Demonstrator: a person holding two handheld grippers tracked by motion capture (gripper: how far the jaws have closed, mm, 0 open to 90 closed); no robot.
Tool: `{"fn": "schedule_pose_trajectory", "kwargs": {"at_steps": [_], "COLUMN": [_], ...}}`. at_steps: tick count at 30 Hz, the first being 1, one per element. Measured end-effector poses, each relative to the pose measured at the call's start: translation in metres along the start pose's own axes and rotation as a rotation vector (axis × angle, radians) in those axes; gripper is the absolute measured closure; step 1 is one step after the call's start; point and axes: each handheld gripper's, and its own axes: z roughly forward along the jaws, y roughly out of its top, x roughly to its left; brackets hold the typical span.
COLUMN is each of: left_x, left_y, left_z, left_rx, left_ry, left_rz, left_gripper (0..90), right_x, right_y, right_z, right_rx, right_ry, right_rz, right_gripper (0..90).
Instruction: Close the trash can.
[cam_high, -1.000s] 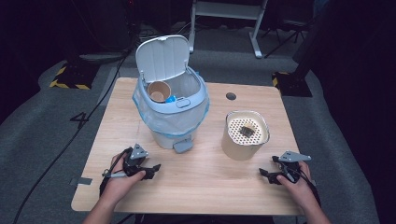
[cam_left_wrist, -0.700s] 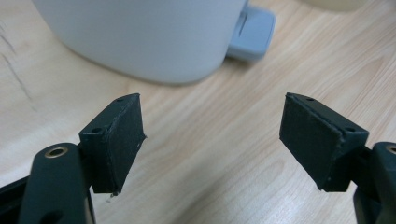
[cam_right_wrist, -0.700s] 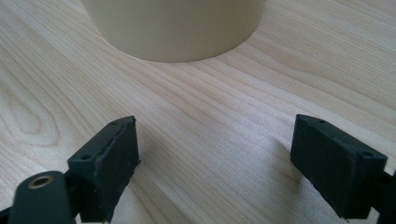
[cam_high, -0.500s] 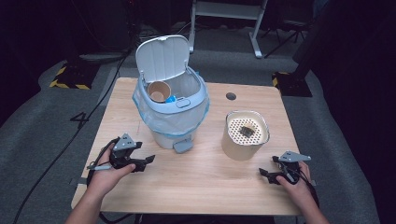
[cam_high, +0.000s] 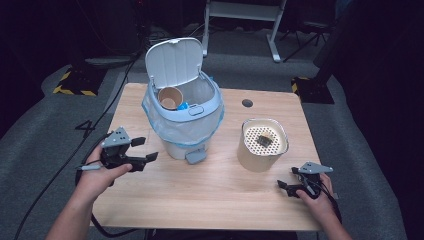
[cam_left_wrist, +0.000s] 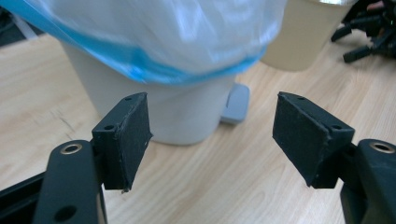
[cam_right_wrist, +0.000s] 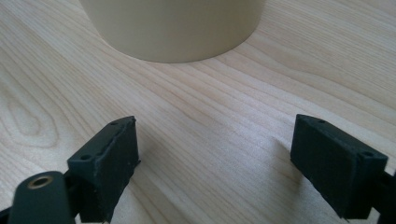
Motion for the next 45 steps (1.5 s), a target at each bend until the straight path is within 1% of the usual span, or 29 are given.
{"fn": "schedule_pose_trajectory", "kwargs": {"at_steps": [1, 2, 3, 4, 5, 7, 9, 11, 13, 15, 16, 18, 21, 26, 27, 28, 29, 31, 35, 41, 43, 44, 45], "left_x": [0.002, 0.003, 0.004, 0.006, 0.007, 0.01, 0.012, 0.013, 0.015, 0.017, 0.018, 0.022, 0.027, 0.03, 0.031, 0.031, 0.031, 0.033, 0.04, 0.049, 0.051, 0.053, 0.057], "left_y": [0.006, 0.009, 0.011, 0.017, 0.019, 0.027, 0.035, 0.042, 0.048, 0.057, 0.061, 0.071, 0.085, 0.105, 0.112, 0.112, 0.115, 0.121, 0.133, 0.149, 0.153, 0.156, 0.16], "left_z": [-0.005, -0.007, -0.009, -0.012, -0.013, -0.017, -0.02, -0.024, -0.028, -0.033, -0.035, -0.04, -0.045, -0.049, -0.049, -0.049, -0.049, -0.049, -0.048, -0.044, -0.042, -0.04, -0.037], "left_rx": [-0.011, -0.016, -0.022, -0.037, -0.041, -0.035, -0.036, -0.052, -0.066, -0.088, -0.096, -0.118, -0.151, -0.2, -0.224, -0.224, -0.234, -0.252, -0.28, -0.309, -0.301, -0.306, -0.315], "left_ry": [0.002, 0.0, -0.003, -0.016, -0.025, -0.023, -0.025, -0.034, -0.039, -0.048, -0.05, -0.049, -0.054, -0.04, -0.035, -0.035, -0.033, -0.018, -0.005, 0.015, 0.03, 0.037, 0.052], "left_rz": [0.005, 0.001, 0.01, 0.009, 0.013, 0.038, 0.05, 0.046, 0.052, 0.054, 0.056, 0.066, 0.063, 0.061, 0.059, 0.059, 0.059, 0.06, 0.043, 0.028, 0.028, 0.02, -0.001], "left_gripper": [28.1, 28.3, 28.3, 28.4, 29.1, 29.2, 30.0, 30.4, 31.4, 34.4, 34.4, 37.3, 37.9, 37.7, 37.5, 37.6, 37.6, 38.5, 38.8, 41.6, 43.6, 43.6, 43.5], "right_x": [0.0, 0.0, 0.0, 0.0, 0.0, 0.0, 0.0, 0.0, 0.0, 0.0, 0.0, 0.0, 0.0, 0.0, 0.0, 0.0, 0.0, 0.0, 0.0, 0.0, 0.0, 0.0, 0.0], "right_y": [0.0, 0.0, 0.0, 0.0, 0.0, 0.0, 0.0, 0.0, 0.0, 0.0, 0.0, 0.0, 0.0, 0.0, 0.0, 0.0, 0.0, 0.0, 0.0, 0.0, 0.0, 0.0, 0.0], "right_z": [0.0, 0.0, 0.0, 0.0, 0.0, 0.0, 0.0, 0.0, 0.0, 0.0, 0.0, 0.0, 0.0, 0.0, 0.0, 0.0, 0.0, 0.0, 0.0, 0.0, 0.0, 0.0, 0.0], "right_rx": [0.0, 0.0, 0.0, 0.0, 0.0, 0.0, 0.0, 0.0, 0.0, 0.0, 0.0, 0.0, 0.0, 0.0, 0.0, 0.0, 0.0, 0.0, 0.0, 0.0, 0.0, 0.0, 0.0], "right_ry": [0.0, 0.0, 0.0, 0.0, 0.0, 0.0, 0.0, 0.0, 0.0, 0.0, 0.0, 0.0, 0.0, 0.0, 0.0, 0.0, 0.0, 0.0, -0.001, -0.001, -0.001, -0.001, -0.001], "right_rz": [0.0, 0.0, 0.0, 0.0, 0.0, 0.0, 0.0, 0.0, 0.0, 0.0, 0.0, 0.0, 0.0, 0.0, 0.001, 0.001, 0.001, 0.001, 0.002, 0.002, 0.002, 0.002, 0.002], "right_gripper": [15.0, 15.0, 15.0, 15.0, 15.0, 15.0, 15.0, 15.0, 15.0, 15.0, 15.0, 15.0, 15.0, 15.0, 15.0, 15.0, 15.0, 15.0, 15.0, 15.0, 15.0, 15.0, 15.0]}}
